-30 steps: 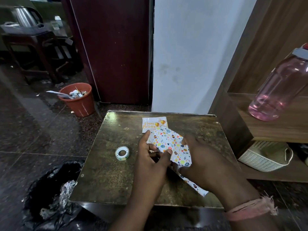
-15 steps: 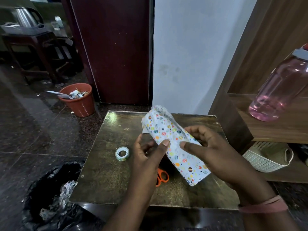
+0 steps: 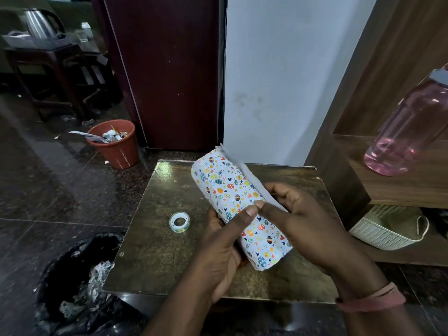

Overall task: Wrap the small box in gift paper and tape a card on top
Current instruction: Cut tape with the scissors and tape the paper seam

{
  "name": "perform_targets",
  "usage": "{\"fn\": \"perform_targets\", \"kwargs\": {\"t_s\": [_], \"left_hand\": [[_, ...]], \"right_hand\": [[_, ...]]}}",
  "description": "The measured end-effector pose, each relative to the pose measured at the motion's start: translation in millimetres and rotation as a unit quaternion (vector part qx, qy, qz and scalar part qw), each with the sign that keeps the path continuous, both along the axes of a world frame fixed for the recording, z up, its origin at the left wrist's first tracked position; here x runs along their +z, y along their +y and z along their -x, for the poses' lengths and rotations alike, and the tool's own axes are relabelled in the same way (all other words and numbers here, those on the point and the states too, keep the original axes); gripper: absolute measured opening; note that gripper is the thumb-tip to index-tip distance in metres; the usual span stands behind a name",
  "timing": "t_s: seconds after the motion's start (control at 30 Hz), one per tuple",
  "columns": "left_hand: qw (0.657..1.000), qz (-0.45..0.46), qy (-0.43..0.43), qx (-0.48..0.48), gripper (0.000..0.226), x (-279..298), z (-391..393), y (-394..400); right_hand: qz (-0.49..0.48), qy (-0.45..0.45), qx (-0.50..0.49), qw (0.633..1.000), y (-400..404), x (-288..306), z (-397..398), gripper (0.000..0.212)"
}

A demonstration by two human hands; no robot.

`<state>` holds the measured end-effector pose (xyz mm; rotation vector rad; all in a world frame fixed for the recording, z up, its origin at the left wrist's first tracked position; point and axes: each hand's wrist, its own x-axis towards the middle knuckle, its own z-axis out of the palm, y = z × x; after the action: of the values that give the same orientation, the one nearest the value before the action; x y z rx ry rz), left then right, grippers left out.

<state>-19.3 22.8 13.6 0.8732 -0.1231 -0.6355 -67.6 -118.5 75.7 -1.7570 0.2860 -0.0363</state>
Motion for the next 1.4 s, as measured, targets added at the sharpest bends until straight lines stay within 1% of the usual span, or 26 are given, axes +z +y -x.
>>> {"fn": "perform_targets", "kwargs": {"t_s": [0.07, 0.13, 0.27, 0.37, 0.47, 0.6, 0.7, 0.77, 0.8, 0.9, 0.93, 1.0, 1.07, 1.1, 1.13, 1.23, 1.27, 1.3, 1.33, 1.4], "left_hand": [[1.000, -0.003, -0.011, -0.012, 0.061, 1, 1, 1], [1.000, -0.015, -0.018, -0.010, 0.058, 1, 1, 1], [0.999, -0.038, -0.014, 0.008, 0.057, 1, 4, -1], [0.998, -0.045, -0.023, 0.037, 0.062, 0, 4, -3], [0.997, -0.040, -0.039, 0.050, 0.061, 1, 3, -3], [0.994, -0.053, -0.065, 0.066, 0.060, -1, 5, -4], [0.989, -0.077, -0.087, 0.088, 0.072, -4, 5, -5], [0.989, -0.074, -0.096, 0.085, 0.076, -5, 5, -5], [0.990, -0.066, -0.101, 0.075, 0.076, -6, 6, -5], [0.992, -0.047, -0.103, 0.052, 0.066, -9, 7, -5], [0.992, -0.046, -0.106, 0.048, 0.066, -10, 6, -6], [0.991, -0.056, -0.118, 0.041, 0.067, -12, 5, -5], [0.987, -0.087, -0.133, 0.035, 0.066, -13, 3, -3], [0.983, -0.107, -0.143, 0.032, 0.065, -14, 2, -2], [0.979, -0.128, -0.154, 0.032, 0.064, -14, 1, -1], [0.966, -0.175, -0.185, 0.042, 0.067, -18, -1, -1], [0.962, -0.189, -0.192, 0.046, 0.068, -19, -2, -1], [0.956, -0.209, -0.200, 0.050, 0.070, -21, -3, -1], [0.948, -0.236, -0.209, 0.052, 0.071, -22, -4, 0], [0.922, -0.300, -0.240, 0.048, 0.074, -26, -6, 2]], "right_hand": [[-0.005, 0.002, -0.006, 1.000, 1, 3, -1, 0.013], [0.007, 0.003, -0.035, 0.999, 2, 5, -1, 0.009], [0.049, -0.012, -0.096, 0.994, 7, 7, -1, 0.015], [0.090, -0.040, -0.122, 0.988, 14, 9, 0, 0.017], [0.094, -0.066, -0.146, 0.983, 18, 11, 1, 0.023], [0.128, -0.070, -0.136, 0.980, 14, 8, -1, 0.027], [0.120, -0.069, -0.141, 0.980, 5, 1, -5, 0.032], [0.111, -0.071, -0.145, 0.981, -2, -1, -5, 0.029], [0.096, -0.071, -0.142, 0.983, -4, -1, -5, 0.027], [0.066, -0.070, -0.111, 0.989, -7, 1, -2, 0.038], [0.076, -0.076, -0.099, 0.989, -7, 2, -1, 0.037], [0.128, -0.085, -0.089, 0.984, -8, 0, -1, 0.027], [0.210, -0.082, -0.104, 0.969, -8, -5, -2, 0.013], [0.252, -0.079, -0.117, 0.957, -9, -8, -3, 0.009], [0.289, -0.080, -0.130, 0.945, -10, -10, -4, 0.014], [0.354, -0.117, -0.150, 0.916, -6, -11, -6, 0.039], [0.366, -0.131, -0.155, 0.908, -4, -9, -5, 0.041], [0.374, -0.147, -0.156, 0.902, -3, -9, -6, 0.037], [0.382, -0.162, -0.153, 0.897, -3, -8, -6, 0.027], [0.411, -0.174, -0.149, 0.882, -2, -8, -6, 0.018]]}}
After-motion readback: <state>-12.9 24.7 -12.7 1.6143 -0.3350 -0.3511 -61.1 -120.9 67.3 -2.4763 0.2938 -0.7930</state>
